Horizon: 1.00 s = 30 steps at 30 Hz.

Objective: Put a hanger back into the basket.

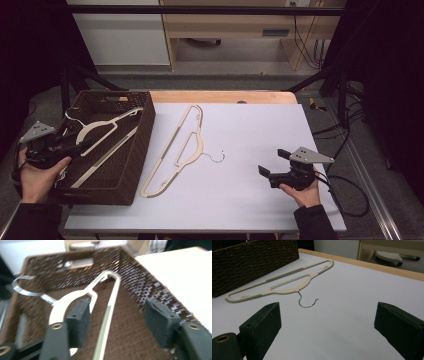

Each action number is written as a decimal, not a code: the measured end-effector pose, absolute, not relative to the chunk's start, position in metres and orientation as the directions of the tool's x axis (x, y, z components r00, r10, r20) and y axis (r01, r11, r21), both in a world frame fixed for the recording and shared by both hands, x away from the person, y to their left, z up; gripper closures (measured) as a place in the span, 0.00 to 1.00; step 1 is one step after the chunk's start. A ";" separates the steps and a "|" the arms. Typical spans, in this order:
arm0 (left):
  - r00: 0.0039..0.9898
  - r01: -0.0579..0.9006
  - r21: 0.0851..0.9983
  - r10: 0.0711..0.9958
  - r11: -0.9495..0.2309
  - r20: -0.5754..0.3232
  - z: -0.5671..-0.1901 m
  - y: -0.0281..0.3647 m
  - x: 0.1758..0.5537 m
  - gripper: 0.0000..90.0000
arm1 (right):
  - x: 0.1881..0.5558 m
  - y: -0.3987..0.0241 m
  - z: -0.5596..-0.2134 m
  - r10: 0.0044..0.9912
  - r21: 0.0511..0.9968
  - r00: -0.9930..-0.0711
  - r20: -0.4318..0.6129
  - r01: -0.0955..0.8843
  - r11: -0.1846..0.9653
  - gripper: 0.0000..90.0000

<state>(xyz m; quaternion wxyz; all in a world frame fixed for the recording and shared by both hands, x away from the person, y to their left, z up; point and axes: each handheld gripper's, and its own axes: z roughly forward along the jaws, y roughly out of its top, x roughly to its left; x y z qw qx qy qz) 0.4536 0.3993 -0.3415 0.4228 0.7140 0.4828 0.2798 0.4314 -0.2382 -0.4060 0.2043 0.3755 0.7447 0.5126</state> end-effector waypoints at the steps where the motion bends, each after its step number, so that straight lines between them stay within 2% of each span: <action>1: 0.396 0.426 0.888 0.918 -0.174 -0.010 -0.340 0.390 0.452 0.37 | 0.431 -0.238 -0.406 0.770 0.918 -0.633 0.083 0.348 0.187 0.08; 7: 0.446 0.370 0.914 0.895 -0.169 -0.015 -0.338 0.366 0.446 0.28 | 0.430 -0.237 -0.405 0.770 0.920 -0.634 0.079 0.344 0.189 0.08; 8: 0.458 0.352 0.922 0.889 -0.163 -0.018 -0.338 0.356 0.444 0.23 | 0.430 -0.237 -0.405 0.769 0.919 -0.634 0.082 0.346 0.188 0.08; 13: 0.492 0.325 0.933 0.870 -0.157 -0.026 -0.339 0.336 0.438 0.14 | 0.430 -0.237 -0.404 0.768 0.920 -0.636 0.081 0.344 0.188 0.08; 19: 0.558 0.298 0.942 0.829 -0.152 -0.043 -0.346 0.302 0.430 0.11 | 0.430 -0.235 -0.405 0.766 0.919 -0.636 0.088 0.349 0.184 0.07; 30: 0.630 0.281 0.931 0.777 -0.233 0.004 -0.355 0.262 0.421 0.11 | 0.431 -0.228 -0.407 0.758 0.919 -0.647 0.079 0.343 0.196 0.06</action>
